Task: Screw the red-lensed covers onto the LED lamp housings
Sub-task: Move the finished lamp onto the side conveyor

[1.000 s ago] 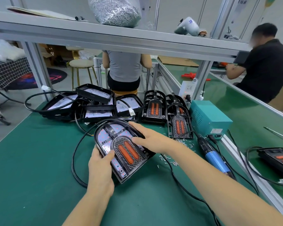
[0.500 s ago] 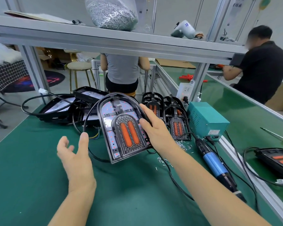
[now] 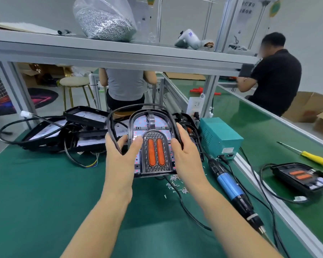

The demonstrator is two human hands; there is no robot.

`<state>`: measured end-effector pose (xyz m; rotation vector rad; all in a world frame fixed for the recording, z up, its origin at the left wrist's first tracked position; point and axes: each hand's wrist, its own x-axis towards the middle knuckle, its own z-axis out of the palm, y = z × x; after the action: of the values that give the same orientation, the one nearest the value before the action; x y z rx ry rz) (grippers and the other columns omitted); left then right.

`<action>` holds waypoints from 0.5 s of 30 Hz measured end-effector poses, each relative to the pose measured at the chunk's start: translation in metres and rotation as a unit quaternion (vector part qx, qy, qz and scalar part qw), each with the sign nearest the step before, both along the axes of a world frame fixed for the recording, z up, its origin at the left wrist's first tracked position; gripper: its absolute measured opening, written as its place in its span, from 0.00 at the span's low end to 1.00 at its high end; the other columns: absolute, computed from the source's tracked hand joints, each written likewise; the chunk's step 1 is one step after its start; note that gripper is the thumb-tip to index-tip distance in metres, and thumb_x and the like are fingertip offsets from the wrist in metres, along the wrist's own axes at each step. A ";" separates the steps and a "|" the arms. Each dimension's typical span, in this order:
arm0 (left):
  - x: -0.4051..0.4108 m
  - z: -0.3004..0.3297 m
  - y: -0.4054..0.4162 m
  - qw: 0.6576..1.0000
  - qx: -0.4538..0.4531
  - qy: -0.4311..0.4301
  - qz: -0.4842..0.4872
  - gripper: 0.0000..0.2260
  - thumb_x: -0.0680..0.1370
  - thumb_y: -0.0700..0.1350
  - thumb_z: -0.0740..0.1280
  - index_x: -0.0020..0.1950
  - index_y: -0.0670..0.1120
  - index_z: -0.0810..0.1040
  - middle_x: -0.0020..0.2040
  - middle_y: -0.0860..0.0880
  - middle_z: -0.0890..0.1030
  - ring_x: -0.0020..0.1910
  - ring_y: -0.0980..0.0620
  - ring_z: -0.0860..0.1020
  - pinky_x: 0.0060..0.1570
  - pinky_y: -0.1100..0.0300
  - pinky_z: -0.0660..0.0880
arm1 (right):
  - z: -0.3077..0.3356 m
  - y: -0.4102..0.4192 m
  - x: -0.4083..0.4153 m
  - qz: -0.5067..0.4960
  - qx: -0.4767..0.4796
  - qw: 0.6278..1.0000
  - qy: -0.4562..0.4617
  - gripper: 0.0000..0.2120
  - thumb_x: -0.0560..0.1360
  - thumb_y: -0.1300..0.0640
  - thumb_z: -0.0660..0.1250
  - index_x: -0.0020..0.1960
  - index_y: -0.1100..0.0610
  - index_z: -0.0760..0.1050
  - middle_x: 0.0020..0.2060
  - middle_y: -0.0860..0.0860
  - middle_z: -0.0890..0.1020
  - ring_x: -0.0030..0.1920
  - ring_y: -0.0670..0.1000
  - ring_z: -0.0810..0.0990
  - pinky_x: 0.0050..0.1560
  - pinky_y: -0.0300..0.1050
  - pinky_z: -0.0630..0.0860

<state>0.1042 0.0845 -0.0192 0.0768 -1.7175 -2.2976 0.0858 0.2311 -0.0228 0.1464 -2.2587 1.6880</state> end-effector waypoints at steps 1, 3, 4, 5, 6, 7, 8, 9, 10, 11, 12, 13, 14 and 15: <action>-0.003 0.002 0.009 0.999 -0.031 0.015 0.012 0.28 0.78 0.47 0.68 0.74 0.55 0.59 0.64 0.50 0.76 0.63 0.53 0.74 0.67 0.51 0.68 | 0.001 0.004 0.002 -0.015 -0.004 1.000 0.002 0.23 0.83 0.58 0.56 0.77 0.48 0.61 0.68 0.35 0.67 0.60 0.24 0.65 0.60 0.19 0.57; -0.010 0.005 0.026 0.996 -0.080 0.038 0.025 0.25 0.80 0.43 0.63 0.75 0.53 0.59 0.61 0.49 0.78 0.60 0.53 0.76 0.63 0.57 0.70 | 0.004 0.015 0.006 -0.046 -0.013 0.999 0.008 0.23 0.83 0.57 0.55 0.77 0.47 0.61 0.69 0.33 0.67 0.63 0.27 0.66 0.64 0.24 0.59; -0.014 0.006 0.033 0.994 -0.101 0.046 0.025 0.24 0.81 0.42 0.61 0.75 0.52 0.60 0.60 0.49 0.78 0.59 0.51 0.76 0.61 0.58 0.71 | 0.005 0.022 0.007 -0.061 -0.018 0.998 0.014 0.23 0.83 0.58 0.56 0.77 0.47 0.61 0.68 0.30 0.68 0.61 0.25 0.66 0.61 0.22 0.59; -0.019 0.006 0.041 0.991 -0.120 0.050 0.018 0.22 0.81 0.42 0.60 0.75 0.52 0.62 0.60 0.49 0.78 0.60 0.50 0.76 0.62 0.57 0.71 | 0.007 0.029 0.009 -0.077 -0.023 0.997 0.020 0.23 0.83 0.58 0.56 0.77 0.47 0.62 0.66 0.28 0.67 0.58 0.22 0.65 0.58 0.18 0.58; -0.024 0.007 0.049 0.990 -0.134 0.053 0.003 0.22 0.81 0.42 0.60 0.74 0.53 0.63 0.62 0.49 0.78 0.61 0.50 0.75 0.64 0.54 0.71 | 0.009 0.037 0.011 -0.090 -0.027 0.995 0.025 0.23 0.83 0.58 0.56 0.77 0.48 0.62 0.66 0.29 0.68 0.58 0.21 0.65 0.56 0.17 0.58; -0.028 0.007 0.058 0.988 -0.143 0.057 -0.017 0.22 0.81 0.42 0.59 0.74 0.53 0.63 0.64 0.50 0.77 0.63 0.51 0.74 0.66 0.51 0.70 | 0.010 0.045 0.014 -0.101 -0.034 0.994 0.026 0.23 0.83 0.58 0.56 0.77 0.48 0.62 0.69 0.32 0.68 0.61 0.24 0.66 0.60 0.19 0.59; -0.032 0.008 0.068 0.986 -0.148 0.063 -0.037 0.22 0.81 0.42 0.59 0.75 0.54 0.62 0.67 0.52 0.75 0.66 0.52 0.72 0.68 0.50 0.68 | 0.012 0.054 0.017 -0.112 -0.042 0.992 0.027 0.23 0.83 0.58 0.56 0.77 0.47 0.62 0.71 0.36 0.69 0.64 0.29 0.66 0.65 0.24 0.60; -0.035 0.009 0.079 0.984 -0.151 0.070 -0.056 0.22 0.82 0.41 0.58 0.75 0.54 0.62 0.69 0.53 0.72 0.68 0.53 0.70 0.70 0.49 0.66 | 0.013 0.063 0.021 -0.126 -0.051 0.990 0.031 0.22 0.83 0.58 0.56 0.76 0.46 0.63 0.70 0.39 0.71 0.66 0.33 0.69 0.67 0.31 0.64; -0.037 0.009 0.091 0.982 -0.156 0.076 -0.072 0.23 0.82 0.41 0.58 0.76 0.53 0.61 0.71 0.54 0.70 0.70 0.54 0.68 0.71 0.49 0.64 | 0.014 0.074 0.025 -0.142 -0.056 0.988 0.037 0.22 0.83 0.58 0.55 0.76 0.45 0.64 0.67 0.39 0.74 0.64 0.35 0.72 0.66 0.34 0.68; -0.039 0.010 0.104 0.980 -0.163 0.081 -0.083 0.23 0.82 0.41 0.58 0.76 0.53 0.61 0.72 0.55 0.69 0.71 0.56 0.67 0.72 0.51 0.63 | 0.014 0.084 0.028 -0.160 -0.059 0.984 0.042 0.22 0.83 0.58 0.55 0.75 0.44 0.65 0.64 0.38 0.77 0.60 0.35 0.75 0.61 0.34 0.71; -0.040 0.011 0.117 0.977 -0.170 0.087 -0.092 0.24 0.81 0.40 0.58 0.77 0.52 0.61 0.72 0.57 0.69 0.70 0.59 0.66 0.72 0.56 0.63 | 0.014 0.096 0.031 -0.179 -0.061 0.981 0.044 0.22 0.83 0.59 0.55 0.74 0.44 0.66 0.62 0.38 0.78 0.58 0.36 0.76 0.58 0.34 0.72; -0.040 0.013 0.130 0.975 -0.175 0.094 -0.104 0.24 0.81 0.39 0.58 0.76 0.52 0.61 0.70 0.61 0.69 0.68 0.64 0.67 0.71 0.63 0.63 | 0.014 0.107 0.034 -0.199 -0.060 0.977 0.044 0.22 0.82 0.59 0.55 0.74 0.44 0.66 0.61 0.39 0.78 0.58 0.36 0.76 0.58 0.35 0.72; -0.041 0.014 0.144 0.972 -0.178 0.099 -0.121 0.24 0.81 0.39 0.58 0.76 0.51 0.61 0.69 0.63 0.70 0.67 0.67 0.67 0.69 0.67 0.62 | 0.014 0.118 0.038 -0.218 -0.060 0.973 0.045 0.22 0.82 0.59 0.55 0.74 0.45 0.66 0.62 0.39 0.78 0.58 0.36 0.76 0.58 0.34 0.72; -0.041 0.014 0.157 0.968 -0.180 0.102 -0.140 0.23 0.81 0.39 0.58 0.76 0.52 0.61 0.69 0.62 0.70 0.67 0.65 0.68 0.68 0.67 0.62 | 0.013 0.130 0.041 -0.236 -0.060 0.969 0.046 0.22 0.82 0.60 0.56 0.74 0.46 0.66 0.62 0.39 0.77 0.58 0.35 0.75 0.58 0.31 0.71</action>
<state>0.0634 0.2418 -0.0051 -0.4847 -2.1069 -2.0366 0.1268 0.3611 -0.0098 -0.3099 -1.9197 1.5141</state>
